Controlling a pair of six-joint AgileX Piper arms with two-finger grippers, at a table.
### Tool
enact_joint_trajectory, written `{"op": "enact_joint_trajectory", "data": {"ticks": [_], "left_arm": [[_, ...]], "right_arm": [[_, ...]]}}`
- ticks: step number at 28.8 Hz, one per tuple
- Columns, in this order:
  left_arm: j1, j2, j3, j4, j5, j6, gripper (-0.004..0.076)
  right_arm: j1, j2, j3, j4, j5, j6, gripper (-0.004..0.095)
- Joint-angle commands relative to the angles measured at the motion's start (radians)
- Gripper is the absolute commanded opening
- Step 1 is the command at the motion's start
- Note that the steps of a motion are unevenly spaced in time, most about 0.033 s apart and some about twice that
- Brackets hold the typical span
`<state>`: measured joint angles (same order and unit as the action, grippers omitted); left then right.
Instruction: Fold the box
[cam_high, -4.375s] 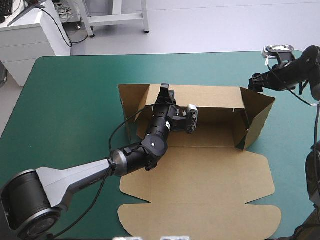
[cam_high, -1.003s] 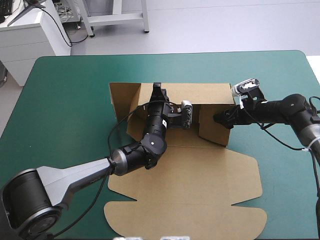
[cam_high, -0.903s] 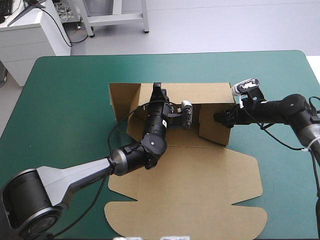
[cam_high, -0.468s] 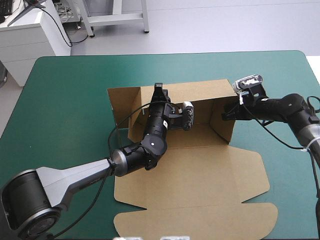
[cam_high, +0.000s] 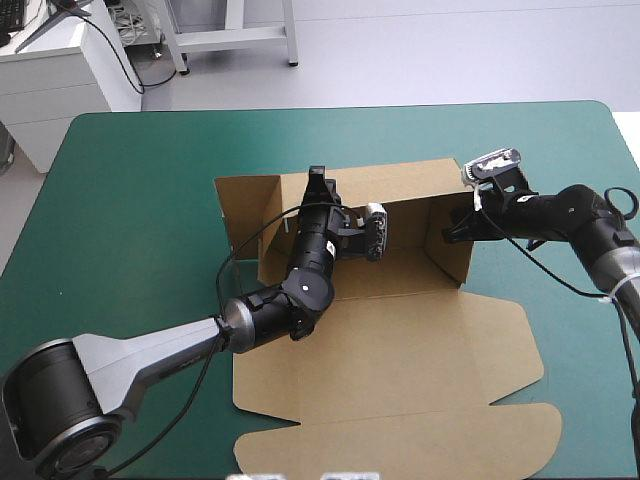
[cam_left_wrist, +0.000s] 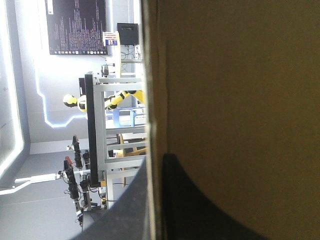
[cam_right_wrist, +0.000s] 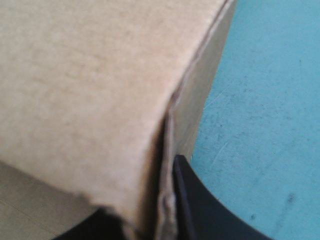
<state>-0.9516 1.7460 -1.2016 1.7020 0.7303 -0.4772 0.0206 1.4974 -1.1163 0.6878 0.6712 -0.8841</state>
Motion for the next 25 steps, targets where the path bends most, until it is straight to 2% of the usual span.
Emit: {"op": "enact_joint_trajectory", "data": {"ticks": [1,6,9,15,17,21,25], "left_arm": [[-0.005,-0.034,-0.016,0.003,-0.027,-0.016,-0.0008],[-0.005,-0.034,-0.016,0.003,-0.027,-0.016,0.0001],[-0.005,-0.034,-0.016,0.003,-0.027,-0.016,0.0076],[-0.005,-0.034,-0.016,0.003,-0.027,-0.016,0.0405],[-0.005,-0.034,-0.016,0.003,-0.025,-0.021,0.0467],[-0.012,-0.034,-0.016,0.003,-0.017,-0.012,0.0428],[-0.050,-0.060,-0.016,0.004,0.037,-0.009,0.0401]], "right_arm": [[0.020,-0.028,-0.010,-0.035,0.113,0.007,0.0005],[0.082,-0.028,-0.010,-0.158,0.101,0.091,0.0005],[0.110,-0.028,-0.010,-0.189,0.083,0.140,0.0005],[0.115,-0.028,-0.010,-0.201,0.077,0.199,0.0005],[0.119,-0.028,-0.010,-0.202,0.077,0.207,0.0005],[0.119,-0.028,-0.010,-0.240,0.041,0.274,0.0005],[0.119,-0.026,-0.018,-0.305,0.017,0.350,0.0005]]}}
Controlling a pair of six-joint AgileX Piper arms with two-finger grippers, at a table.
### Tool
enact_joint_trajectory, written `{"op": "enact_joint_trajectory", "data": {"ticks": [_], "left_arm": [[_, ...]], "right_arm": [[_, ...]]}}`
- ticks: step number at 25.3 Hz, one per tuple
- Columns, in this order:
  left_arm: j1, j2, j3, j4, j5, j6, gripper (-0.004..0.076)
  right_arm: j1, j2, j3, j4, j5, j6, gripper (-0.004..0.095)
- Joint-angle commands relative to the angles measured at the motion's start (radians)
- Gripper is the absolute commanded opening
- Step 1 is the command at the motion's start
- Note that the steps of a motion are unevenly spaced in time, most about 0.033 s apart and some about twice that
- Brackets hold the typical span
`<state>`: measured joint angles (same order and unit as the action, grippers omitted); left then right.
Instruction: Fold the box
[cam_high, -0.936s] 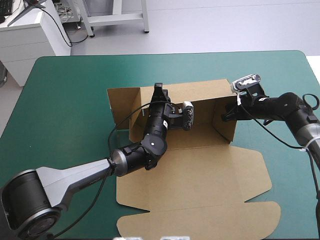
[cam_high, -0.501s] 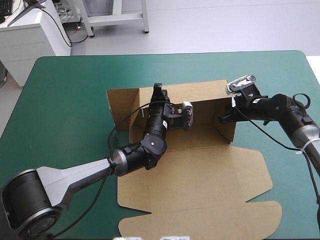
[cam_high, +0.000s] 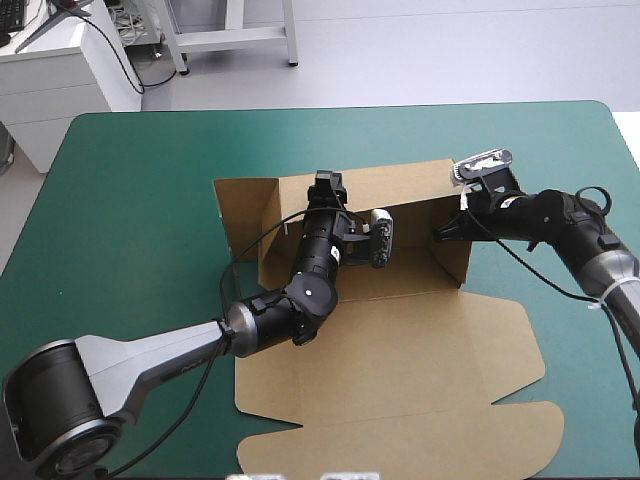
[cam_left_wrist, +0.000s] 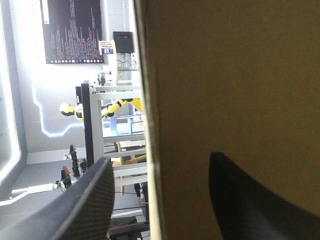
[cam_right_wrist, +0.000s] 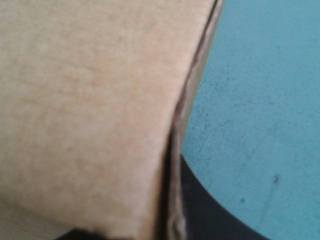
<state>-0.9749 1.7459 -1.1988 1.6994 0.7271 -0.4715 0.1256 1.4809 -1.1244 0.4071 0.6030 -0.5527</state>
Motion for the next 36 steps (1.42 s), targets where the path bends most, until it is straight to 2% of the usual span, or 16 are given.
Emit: {"op": "enact_joint_trajectory", "data": {"ticks": [1,4,7,9,10,11,13,18,24,30,34,36], "left_arm": [[-0.053,-0.077,-0.019,0.006,0.055,-0.015,0.0401],[-0.119,-0.110,-0.019,0.006,0.110,-0.015,0.0401],[-0.234,-0.141,-0.019,0.006,0.213,-0.015,0.0398],[-0.283,-0.159,-0.019,0.006,0.264,-0.015,0.0367],[-0.301,-0.174,-0.019,0.006,0.290,-0.015,0.0330],[-0.315,-0.205,-0.019,0.006,0.311,-0.015,0.0249],[-0.292,-0.271,-0.029,0.006,0.309,-0.017,-0.0008],[-0.099,-0.435,-0.103,-0.070,0.220,-0.035,0.0005],[0.267,-0.531,-0.167,-0.421,0.065,-0.035,0.0005],[0.566,-0.545,-0.167,-0.819,0.022,0.047,0.0005],[0.727,-0.545,-0.159,-1.115,-0.071,0.179,0.0005],[0.776,-0.545,-0.159,-1.211,-0.084,0.246,0.0005]], "right_arm": [[0.014,-0.002,-0.037,-0.024,0.084,0.051,0.0004],[0.014,0.029,-0.119,-0.034,0.105,0.106,0.0005],[0.014,0.067,-0.214,-0.093,0.155,0.176,0.0005],[0.014,0.075,-0.243,-0.102,0.180,0.191,0.0005],[0.014,0.076,-0.261,-0.105,0.200,0.204,0.0005],[0.014,0.076,-0.283,-0.105,0.227,0.226,0.0005],[0.014,0.076,-0.329,-0.105,0.293,0.263,0.0005],[0.014,0.083,-0.454,-0.133,0.444,0.371,0.0005],[0.014,0.168,-0.552,-0.186,0.638,0.431,0.0005],[0.014,0.271,-0.562,-0.179,0.579,0.440,0.0005],[0.014,0.310,-0.562,-0.179,0.495,0.449,0.0008],[0.014,0.316,-0.564,-0.177,0.460,0.455,0.0045]]}}
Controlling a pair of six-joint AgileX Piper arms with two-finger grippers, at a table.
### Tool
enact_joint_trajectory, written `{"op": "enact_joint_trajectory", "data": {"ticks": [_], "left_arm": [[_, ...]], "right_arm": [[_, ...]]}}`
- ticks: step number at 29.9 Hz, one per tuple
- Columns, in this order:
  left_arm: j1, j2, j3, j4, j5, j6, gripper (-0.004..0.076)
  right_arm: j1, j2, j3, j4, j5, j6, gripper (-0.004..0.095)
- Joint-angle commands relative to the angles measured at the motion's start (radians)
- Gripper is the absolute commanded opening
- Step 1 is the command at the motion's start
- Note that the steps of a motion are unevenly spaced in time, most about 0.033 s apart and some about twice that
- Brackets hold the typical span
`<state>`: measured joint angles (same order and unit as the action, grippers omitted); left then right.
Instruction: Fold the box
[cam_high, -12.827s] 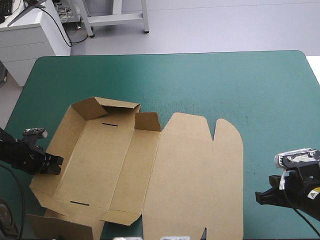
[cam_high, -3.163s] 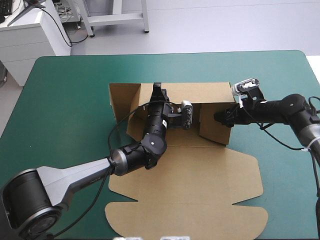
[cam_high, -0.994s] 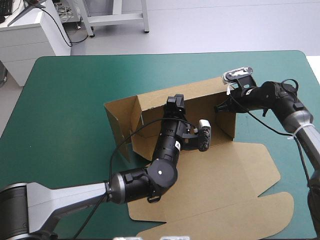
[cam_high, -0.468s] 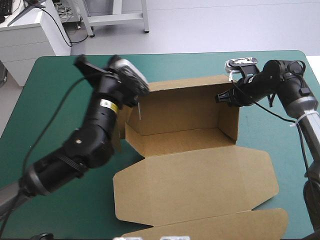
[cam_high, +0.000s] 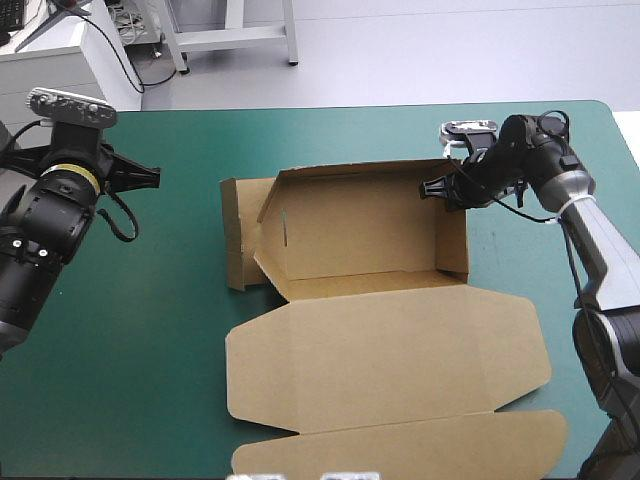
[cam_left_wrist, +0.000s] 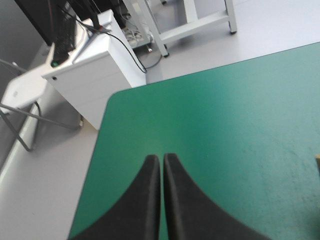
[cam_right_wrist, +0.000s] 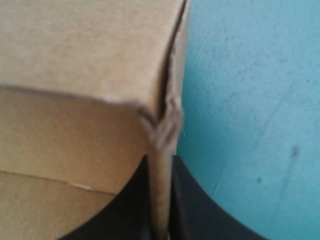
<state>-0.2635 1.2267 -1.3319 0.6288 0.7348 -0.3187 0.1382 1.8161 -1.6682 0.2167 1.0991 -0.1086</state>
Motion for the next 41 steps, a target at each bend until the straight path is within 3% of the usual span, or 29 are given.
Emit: {"op": "enact_joint_trajectory", "data": {"ticks": [1,7,9,14,21,27,32,41], "left_arm": [[0.089,-0.026,-0.026,-0.198,-0.092,0.129,0.0005],[0.171,-0.022,-0.026,-0.426,-0.110,0.281,0.0005],[0.187,-0.022,-0.026,-0.456,-0.113,0.301,0.0005],[0.208,0.001,-0.026,-0.466,-0.087,0.308,0.0005],[0.213,0.069,-0.026,-0.511,-0.059,0.296,0.0005],[0.369,0.117,-0.026,-0.735,-0.031,0.294,0.0005],[0.506,0.142,-0.026,-1.028,0.078,0.512,0.0005],[0.526,0.146,-0.026,-1.095,0.126,0.554,0.0005]], "right_arm": [[0.001,-0.018,-0.021,0.013,-0.055,0.020,0.0101],[0.001,-0.018,-0.044,0.015,-0.115,0.022,0.0510],[0.001,-0.018,-0.053,0.013,-0.122,0.016,0.0570],[0.001,-0.018,-0.128,0.011,-0.057,-0.001,0.0579],[-0.001,-0.020,-0.311,-0.056,0.152,0.000,0.0578],[-0.003,-0.037,-0.330,-0.081,0.149,-0.004,0.0577],[-0.003,-0.004,-0.330,-0.079,0.147,0.020,0.0577],[-0.003,0.153,-0.328,-0.033,0.151,0.092,0.0577]]}}
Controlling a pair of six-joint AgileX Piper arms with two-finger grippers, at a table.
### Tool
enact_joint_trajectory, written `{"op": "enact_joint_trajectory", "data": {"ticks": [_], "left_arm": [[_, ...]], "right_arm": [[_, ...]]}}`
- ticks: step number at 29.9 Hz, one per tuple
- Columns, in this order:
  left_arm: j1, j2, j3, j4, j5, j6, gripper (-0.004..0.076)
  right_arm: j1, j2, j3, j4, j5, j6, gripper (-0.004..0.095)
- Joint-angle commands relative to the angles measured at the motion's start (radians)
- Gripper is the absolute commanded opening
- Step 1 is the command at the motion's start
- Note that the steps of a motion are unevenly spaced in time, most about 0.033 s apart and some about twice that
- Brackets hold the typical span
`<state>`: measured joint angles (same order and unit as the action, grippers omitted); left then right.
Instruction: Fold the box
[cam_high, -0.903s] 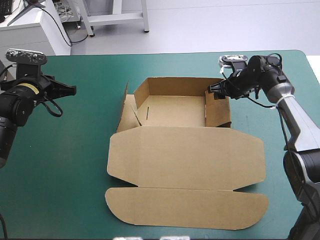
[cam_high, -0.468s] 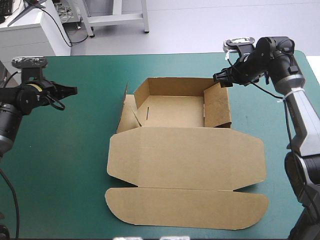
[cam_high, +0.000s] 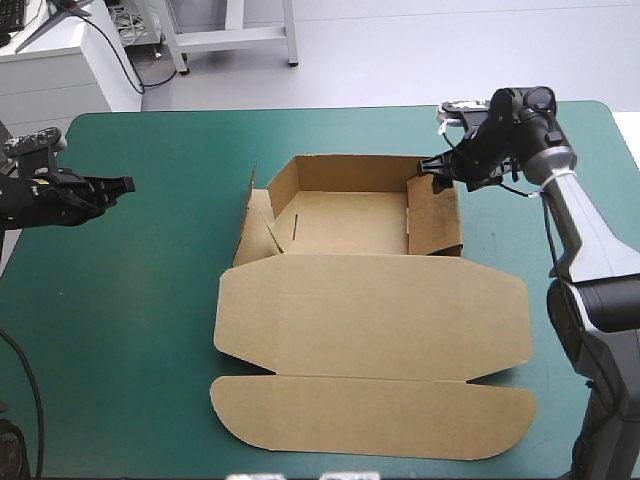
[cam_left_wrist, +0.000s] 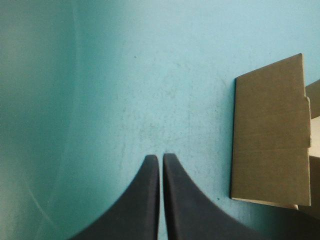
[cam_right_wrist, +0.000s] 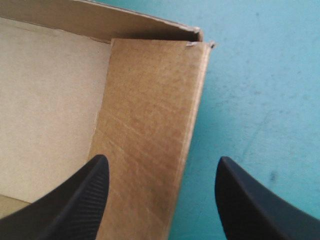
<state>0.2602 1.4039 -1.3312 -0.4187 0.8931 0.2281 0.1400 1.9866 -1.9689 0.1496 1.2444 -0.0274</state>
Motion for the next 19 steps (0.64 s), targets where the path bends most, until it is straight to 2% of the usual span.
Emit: {"op": "enact_joint_trajectory", "data": {"ticks": [1,5,7,8,9,12,16,19], "left_arm": [[0.002,-0.031,-0.027,-0.048,-0.032,0.007,0.0005],[0.002,-0.031,-0.027,-0.045,-0.028,0.007,0.0004],[0.002,-0.031,-0.027,-0.045,-0.028,0.007,0.0004],[0.002,-0.031,-0.027,-0.045,-0.028,0.007,0.0001],[0.002,-0.031,-0.027,-0.045,-0.033,0.007,-0.0001],[0.002,-0.031,-0.027,-0.045,-0.038,0.007,-0.0006],[0.002,-0.031,-0.027,-0.045,-0.037,0.007,-0.0007],[0.002,-0.031,-0.027,-0.045,-0.035,0.007,-0.0007]], "right_arm": [[-0.005,-0.007,-0.028,0.033,0.005,0.011,0.0577],[-0.005,0.032,-0.024,0.040,0.005,0.020,0.0576],[-0.005,0.038,-0.024,0.058,0.005,0.037,0.0521],[-0.005,0.040,-0.024,0.064,0.005,0.039,0.0463],[-0.005,0.040,-0.024,0.071,0.005,0.039,0.0362],[-0.005,0.040,-0.024,0.066,0.005,0.027,0.0005],[-0.005,0.040,-0.024,0.052,0.005,0.027,-0.0019],[-0.005,0.033,-0.024,0.107,0.005,0.035,-0.0019]]}}
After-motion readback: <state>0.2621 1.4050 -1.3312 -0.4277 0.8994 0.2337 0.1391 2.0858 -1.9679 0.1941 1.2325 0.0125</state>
